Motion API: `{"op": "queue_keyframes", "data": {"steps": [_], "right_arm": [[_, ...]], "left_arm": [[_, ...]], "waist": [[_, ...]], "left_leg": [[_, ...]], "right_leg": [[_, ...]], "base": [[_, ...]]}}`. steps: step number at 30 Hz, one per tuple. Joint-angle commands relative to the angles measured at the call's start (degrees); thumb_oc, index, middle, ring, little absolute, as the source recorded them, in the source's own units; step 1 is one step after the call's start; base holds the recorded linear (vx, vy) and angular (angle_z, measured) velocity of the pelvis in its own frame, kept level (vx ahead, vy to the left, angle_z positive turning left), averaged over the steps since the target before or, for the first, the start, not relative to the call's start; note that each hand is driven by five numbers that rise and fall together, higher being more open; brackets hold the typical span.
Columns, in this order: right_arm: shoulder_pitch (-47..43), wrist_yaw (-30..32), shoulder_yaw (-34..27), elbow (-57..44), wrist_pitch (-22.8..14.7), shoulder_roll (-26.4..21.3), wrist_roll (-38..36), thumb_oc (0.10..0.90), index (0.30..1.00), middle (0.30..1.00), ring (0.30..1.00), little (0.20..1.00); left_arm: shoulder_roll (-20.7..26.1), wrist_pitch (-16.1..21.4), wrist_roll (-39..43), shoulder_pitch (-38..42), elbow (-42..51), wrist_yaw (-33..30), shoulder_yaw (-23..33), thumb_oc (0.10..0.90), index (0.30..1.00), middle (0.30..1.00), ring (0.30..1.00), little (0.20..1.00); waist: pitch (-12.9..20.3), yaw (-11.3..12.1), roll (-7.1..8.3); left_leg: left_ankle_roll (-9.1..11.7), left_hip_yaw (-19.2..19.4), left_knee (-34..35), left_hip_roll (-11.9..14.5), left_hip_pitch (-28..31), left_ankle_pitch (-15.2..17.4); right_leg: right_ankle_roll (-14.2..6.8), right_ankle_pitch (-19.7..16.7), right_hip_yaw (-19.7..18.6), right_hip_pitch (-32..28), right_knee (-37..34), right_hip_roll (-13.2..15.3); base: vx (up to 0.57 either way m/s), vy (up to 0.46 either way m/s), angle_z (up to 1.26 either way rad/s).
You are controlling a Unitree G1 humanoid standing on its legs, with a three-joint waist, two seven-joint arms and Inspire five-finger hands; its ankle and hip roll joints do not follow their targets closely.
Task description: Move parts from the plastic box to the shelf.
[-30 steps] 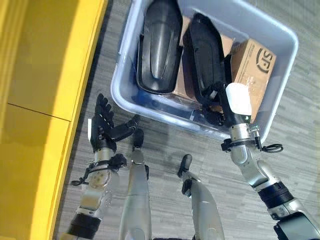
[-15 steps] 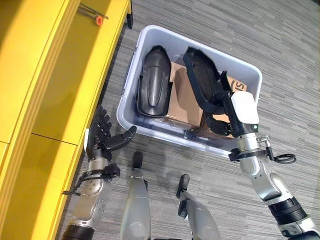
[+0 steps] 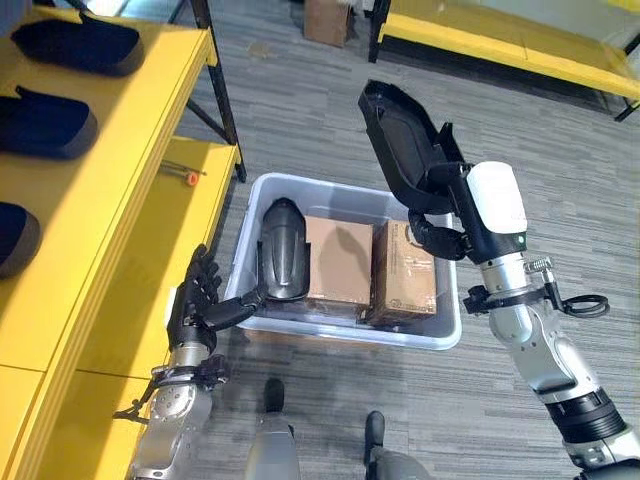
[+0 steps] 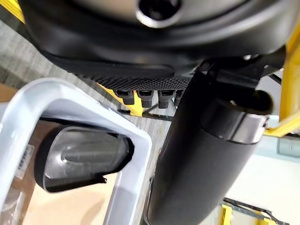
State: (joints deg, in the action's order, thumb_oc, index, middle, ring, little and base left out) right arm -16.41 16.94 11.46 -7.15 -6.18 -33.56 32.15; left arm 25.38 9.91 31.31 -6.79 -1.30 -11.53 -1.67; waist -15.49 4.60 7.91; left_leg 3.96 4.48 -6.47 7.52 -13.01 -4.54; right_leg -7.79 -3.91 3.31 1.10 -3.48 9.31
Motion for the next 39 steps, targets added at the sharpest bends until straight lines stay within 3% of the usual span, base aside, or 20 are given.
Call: {"op": "queue_keyframes", "data": {"steps": [1,8,15,16,19,22,23,24,25,27,30,31,33,34,36,37,39], "right_arm": [[-1.68,2.89,-5.78,-3.93,-3.27,-1.88,-3.03,0.4,0.3,0.3,0.3,0.3],[2.02,1.85,-7.5,-3.89,-3.41,-2.29,-3.83,0.4,0.3,0.3,0.3,0.3],[3.01,1.41,-6.89,-3.37,-4.39,-2.58,-5.3,0.4,0.3,0.3,0.3,0.3],[2.33,1.48,-6.16,-3.01,-4.71,-3.06,-5.75,0.4,0.3,0.3,0.3,0.3],[0.77,1.49,-4.9,-2.52,-5.04,-3.18,-6.37,0.4,0.3,0.3,0.3,0.3],[-1.76,1.43,-3.15,-2.45,-5.48,-3.57,-7.85,0.4,0.3,0.3,0.3,0.3],[-2.08,1.5,-2.92,-2.11,-5.39,-3.87,-7.87,0.4,0.3,0.3,0.3,0.3],[-2.62,2.08,-3.16,-2.18,-5.05,-4.46,-7.59,0.4,0.3,0.3,0.3,0.3],[-2.69,2.13,-3.18,-2.09,-5.09,-4.49,-7.59,0.4,0.3,0.3,0.3,0.3],[-1.02,3.23,-5.16,-2.55,-4.81,-5.32,-6.45,0.4,0.3,0.3,0.3,0.3],[1.16,3.96,-6.81,-3.61,-4.94,-5.25,-6.46,0.4,0.3,0.3,0.3,0.3],[2.87,4.41,-7.82,-3.59,-5.04,-4.94,-6.58,0.4,0.3,0.3,0.3,0.3],[4.72,4.79,-9.19,-3.87,-5.09,-4.6,-6.85,0.4,0.3,0.3,0.3,0.3],[6.71,4.99,-10.68,-4.2,-4.7,-4.04,-7.33,0.4,0.3,0.3,0.3,0.3],[8.24,4.95,-12.27,-4.68,-4.18,-3.96,-7.38,0.4,0.3,0.3,0.3,0.3],[9.34,4.67,-12.99,-4.82,-3.78,-3.79,-6.77,0.4,0.3,0.3,0.3,0.3],[10.25,4.39,-13.49,-5.08,-3.69,-3.13,-6.5,0.4,0.3,0.3,0.3,0.3]], "left_arm": [[-0.02,3.76,0.42,-0.7,1.68,2.24,-0.74,0.9,1.0,1.0,1.0,1.0],[-0.81,3.24,0.32,-2.11,1.35,2.98,-0.03,0.9,1.0,1.0,1.0,1.0],[-1.86,2.75,0.54,-4.51,1.07,3.08,1.78,0.9,1.0,1.0,1.0,1.0],[-2.03,2.88,0.54,-4.56,0.61,2.75,1.84,0.9,1.0,1.0,1.0,1.0],[-2.24,2.89,0.65,-4.58,0.49,2.66,1.78,0.9,1.0,1.0,1.0,1.0],[-2.93,2.78,1.55,-5.02,0.83,2.82,1.3,0.9,1.0,1.0,1.0,1.0],[-3.37,2.54,2.43,-5.18,0.57,3.04,1.04,0.9,1.0,1.0,1.0,1.0],[-3.96,2.17,5.15,-4.84,-0.32,3.95,-0.01,0.9,1.0,1.0,1.0,1.0],[-3.94,2.18,5.21,-4.73,-0.38,4.0,-0.03,0.9,1.0,1.0,1.0,1.0],[-3.39,2.0,5.11,-4.49,-0.47,5.66,-0.83,0.9,1.0,1.0,1.0,1.0],[-3.73,2.04,4.88,-3.61,-0.3,6.04,-2.17,0.9,1.0,1.0,1.0,1.0],[-4.12,1.79,4.43,-2.73,-0.18,6.17,-3.17,0.9,1.0,1.0,1.0,1.0],[-5.07,1.81,4.56,-2.2,0.17,6.27,-3.54,0.9,1.0,1.0,1.0,1.0],[-5.83,1.88,4.68,-1.95,0.74,6.34,-3.7,0.9,1.0,1.0,1.0,1.0],[-6.35,1.52,4.61,-2.15,1.0,6.82,-4.14,0.9,1.0,1.0,1.0,1.0],[-6.75,1.63,4.49,-2.7,0.9,6.95,-4.06,0.9,1.0,1.0,1.0,1.0],[-7.05,1.68,4.32,-3.44,1.22,6.78,-3.28,0.9,1.0,1.0,1.0,1.0]], "waist": [[9.3,-0.69,-1.33],[11.07,-1.78,-2.64],[10.2,-2.01,-4.29],[8.53,-1.85,-4.69],[6.92,-1.54,-5.06],[4.38,-0.33,-5.74],[3.77,-0.26,-6.02],[1.92,0.32,-6.07],[1.98,0.08,-6.06],[1.8,-0.31,-5.64],[2.73,-1.74,-5.72],[3.75,-2.96,-6.15],[4.61,-4.34,-6.91],[6.44,-5.57,-8.56],[7.59,-6.56,-10.0],[8.38,-6.32,-10.7],[8.9,-5.87,-10.68]], "left_leg": [[0.58,-2.85,6.29,4.8,2.31,-0.57],[1.05,-2.15,5.75,5.85,4.77,-0.05],[2.04,-2.87,3.22,9.79,5.31,-1.32],[2.31,-3.81,2.66,11.4,4.97,-2.83],[2.45,-4.81,2.75,12.84,4.65,-4.61],[3.02,-6.36,4.81,14.56,2.98,-10.1],[3.1,-6.79,5.71,14.29,2.12,-11.69],[2.52,-4.12,5.54,12.6,-0.33,-13.51],[2.43,-4.39,5.41,12.41,-0.66,-13.53],[2.6,1.34,3.35,10.76,-1.17,-10.87],[2.33,3.27,-0.85,9.93,1.29,-5.74],[2.5,4.94,-2.5,10.07,4.2,-3.14],[2.9,5.08,-4.88,10.73,7.53,-2.26],[3.92,4.35,-2.5,9.98,13.16,0.05],[3.76,7.49,4.12,9.3,14.41,1.17],[3.45,7.45,6.84,7.65,14.52,2.36],[2.95,7.48,7.78,6.67,15.22,3.4]], "right_leg": [[-3.12,3.99,0.29,-2.68,2.68,2.07],[-2.42,6.2,-0.37,-5.0,3.42,1.51],[1.01,12.49,-1.32,-4.15,10.06,-3.33],[2.84,14.89,-1.29,-2.34,14.72,-5.95],[4.25,16.71,-0.73,0.16,18.85,-8.08],[5.87,16.97,0.72,2.63,20.32,-10.49],[6.09,16.66,1.67,3.07,20.05,-10.58],[6.26,15.72,4.56,2.98,19.03,-9.3],[6.19,15.67,4.81,3.01,18.89,-9.16],[5.38,13.68,8.73,2.8,15.31,-6.39],[5.62,11.54,12.05,2.96,11.99,-4.36],[5.58,10.82,15.35,3.03,10.6,-3.27],[5.57,9.65,17.91,3.13,9.96,-2.21],[4.5,9.68,19.77,3.47,9.96,-1.07],[3.56,9.01,22.01,3.35,10.3,0.02],[2.86,7.92,22.16,2.79,9.58,0.87],[2.26,6.93,21.86,2.22,9.14,1.73]], "base": [[0.02,0.002,-0.13],[-0.01,-0.028,-0.11],[-0.06,-0.126,-0.05],[-0.12,-0.209,-0.04],[-0.13,-0.206,0.01],[-0.17,-0.269,-0.02],[-0.25,-0.258,0.08],[-0.18,-0.169,0.23],[-0.18,-0.172,1.01],[-0.16,-0.15,1.45],[-0.14,-0.08,1.27],[-0.11,0.015,2.2],[-0.01,0.121,2.12],[0.06,0.224,1.31],[0.1,0.283,1.16],[0.1,0.224,1.44],[0.1,0.235,0.87]]}}
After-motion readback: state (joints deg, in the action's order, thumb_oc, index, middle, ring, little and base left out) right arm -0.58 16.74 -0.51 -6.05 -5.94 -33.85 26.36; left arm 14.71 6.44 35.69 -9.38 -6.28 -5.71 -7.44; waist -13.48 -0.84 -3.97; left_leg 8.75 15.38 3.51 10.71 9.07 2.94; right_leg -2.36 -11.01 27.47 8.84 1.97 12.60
